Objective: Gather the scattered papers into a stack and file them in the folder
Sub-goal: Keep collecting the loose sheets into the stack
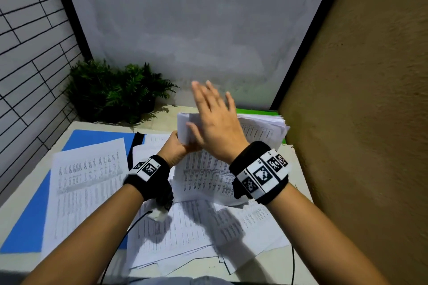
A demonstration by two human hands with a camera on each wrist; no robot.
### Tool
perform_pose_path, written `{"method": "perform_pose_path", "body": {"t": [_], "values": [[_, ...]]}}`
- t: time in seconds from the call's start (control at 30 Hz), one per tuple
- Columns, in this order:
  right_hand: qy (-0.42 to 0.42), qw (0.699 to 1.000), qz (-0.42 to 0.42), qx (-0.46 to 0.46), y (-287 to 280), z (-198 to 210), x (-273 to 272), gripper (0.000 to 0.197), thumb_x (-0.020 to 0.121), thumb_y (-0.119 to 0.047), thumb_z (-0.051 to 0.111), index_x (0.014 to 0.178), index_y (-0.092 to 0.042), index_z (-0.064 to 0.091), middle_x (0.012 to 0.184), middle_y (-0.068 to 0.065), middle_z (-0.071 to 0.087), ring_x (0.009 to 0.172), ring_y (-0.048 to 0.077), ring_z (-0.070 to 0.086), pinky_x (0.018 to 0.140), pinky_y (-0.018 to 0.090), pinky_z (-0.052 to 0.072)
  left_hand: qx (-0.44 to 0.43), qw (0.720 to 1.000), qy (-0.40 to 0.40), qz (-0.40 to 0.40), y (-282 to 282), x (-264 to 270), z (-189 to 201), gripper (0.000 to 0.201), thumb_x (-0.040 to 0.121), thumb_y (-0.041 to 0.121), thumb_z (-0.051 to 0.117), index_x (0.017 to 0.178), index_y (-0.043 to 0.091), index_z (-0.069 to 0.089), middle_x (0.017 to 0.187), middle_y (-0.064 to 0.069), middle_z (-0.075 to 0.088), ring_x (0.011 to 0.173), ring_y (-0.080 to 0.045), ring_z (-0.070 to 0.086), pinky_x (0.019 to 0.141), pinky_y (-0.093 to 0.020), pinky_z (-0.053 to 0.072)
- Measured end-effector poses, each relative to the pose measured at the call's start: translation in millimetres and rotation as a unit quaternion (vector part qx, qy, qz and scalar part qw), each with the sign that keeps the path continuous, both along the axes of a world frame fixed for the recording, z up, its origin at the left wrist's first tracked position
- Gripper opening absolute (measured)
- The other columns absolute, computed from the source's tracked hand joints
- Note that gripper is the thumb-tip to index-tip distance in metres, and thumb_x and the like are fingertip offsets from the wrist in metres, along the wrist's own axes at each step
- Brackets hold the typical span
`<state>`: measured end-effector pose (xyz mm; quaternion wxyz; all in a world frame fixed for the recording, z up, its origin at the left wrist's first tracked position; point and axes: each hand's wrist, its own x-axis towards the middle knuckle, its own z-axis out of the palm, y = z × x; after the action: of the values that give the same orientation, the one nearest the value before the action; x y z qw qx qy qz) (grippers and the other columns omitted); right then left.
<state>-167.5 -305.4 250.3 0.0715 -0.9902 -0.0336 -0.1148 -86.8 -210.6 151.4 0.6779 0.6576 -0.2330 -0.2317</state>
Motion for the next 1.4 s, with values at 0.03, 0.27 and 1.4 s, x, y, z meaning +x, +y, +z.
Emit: {"method": "perform_pose_path", "body": {"t": [0.03,0.27,1.4], "values": [[-0.004,1.000,-0.004,-0.002,-0.2,0.5,0.6,0.081,0.091,-0.038,0.047,0.147,-0.013,-0.005,0.158,0.006,0.007,0.146,0.022,0.002,0.115,0.051,-0.002,0.004,1.000,-0.004,-0.003,-0.1,-0.2,0.9,0.037,0.053,0.017,0.081,0.084,0.014,0.060,0.085,-0.007,0.064,0.077,-0.003,0.063,0.076,-0.031,0.050],[0.017,0.997,-0.058,-0.038,-26.5,-5.0,-8.3,0.082,0.088,-0.042,0.051,0.147,-0.021,-0.002,0.153,0.006,0.023,0.142,0.023,0.017,0.114,0.052,0.007,0.014,1.000,0.003,-0.006,2.9,0.1,-2.2,0.062,0.036,0.060,0.080,0.086,0.028,0.065,0.085,0.001,0.072,0.087,-0.016,0.067,0.086,-0.038,0.053],[-0.111,0.707,-0.084,0.693,-98.9,-68.5,-48.4,0.026,0.060,-0.010,0.072,0.084,-0.015,0.066,0.072,-0.014,0.074,0.073,0.004,0.068,0.082,0.028,0.055,0.014,0.999,-0.006,0.046,27.3,-22.3,42.6,0.035,0.063,0.009,0.078,0.087,0.025,0.058,0.088,0.007,0.063,0.073,0.006,0.065,0.089,-0.033,0.053]]}}
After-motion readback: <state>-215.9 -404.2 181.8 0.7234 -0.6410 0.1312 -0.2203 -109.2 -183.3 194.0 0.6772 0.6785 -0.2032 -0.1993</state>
